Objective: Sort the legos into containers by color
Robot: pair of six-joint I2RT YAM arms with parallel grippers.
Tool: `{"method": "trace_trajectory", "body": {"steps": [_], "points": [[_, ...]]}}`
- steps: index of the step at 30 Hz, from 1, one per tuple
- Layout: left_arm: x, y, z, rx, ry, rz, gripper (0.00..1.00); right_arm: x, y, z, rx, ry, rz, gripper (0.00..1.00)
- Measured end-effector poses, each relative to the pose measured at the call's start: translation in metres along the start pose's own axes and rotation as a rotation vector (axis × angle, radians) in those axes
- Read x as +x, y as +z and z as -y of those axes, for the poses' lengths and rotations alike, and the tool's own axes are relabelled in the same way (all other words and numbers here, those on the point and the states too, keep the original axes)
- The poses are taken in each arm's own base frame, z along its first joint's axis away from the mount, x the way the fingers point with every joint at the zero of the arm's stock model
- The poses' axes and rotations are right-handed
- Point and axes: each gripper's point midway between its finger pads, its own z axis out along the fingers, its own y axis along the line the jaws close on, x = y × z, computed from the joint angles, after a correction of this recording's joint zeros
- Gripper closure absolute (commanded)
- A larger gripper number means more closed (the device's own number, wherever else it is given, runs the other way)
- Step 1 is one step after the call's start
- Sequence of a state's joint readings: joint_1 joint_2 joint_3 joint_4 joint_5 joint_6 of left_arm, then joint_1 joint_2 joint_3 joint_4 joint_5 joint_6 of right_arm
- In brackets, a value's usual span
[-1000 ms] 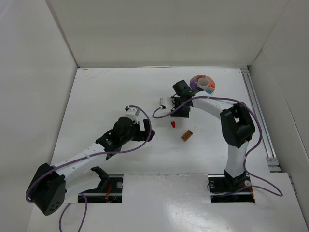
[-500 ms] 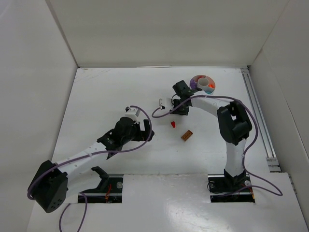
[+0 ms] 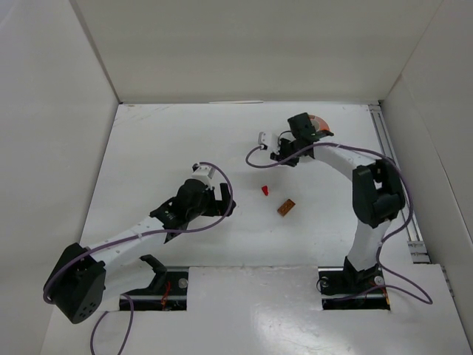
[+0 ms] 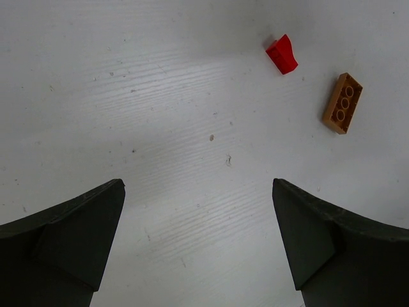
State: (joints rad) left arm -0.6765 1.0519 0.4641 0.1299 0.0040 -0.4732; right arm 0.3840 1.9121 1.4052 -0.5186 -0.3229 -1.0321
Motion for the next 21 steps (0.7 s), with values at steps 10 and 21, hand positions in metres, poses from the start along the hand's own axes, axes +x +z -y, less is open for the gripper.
{"method": "trace_trajectory", "body": {"steps": [10,21], "points": [[0.007,0.008,-0.006,-0.033,0.002,-0.034,0.01,-0.015,-0.085,0.086,0.325,0.087,0.226,0.97],[-0.006,0.019,0.001,-0.036,0.025,-0.036,0.01,-0.003,-0.063,0.091,0.3,0.159,0.234,0.97]]}}
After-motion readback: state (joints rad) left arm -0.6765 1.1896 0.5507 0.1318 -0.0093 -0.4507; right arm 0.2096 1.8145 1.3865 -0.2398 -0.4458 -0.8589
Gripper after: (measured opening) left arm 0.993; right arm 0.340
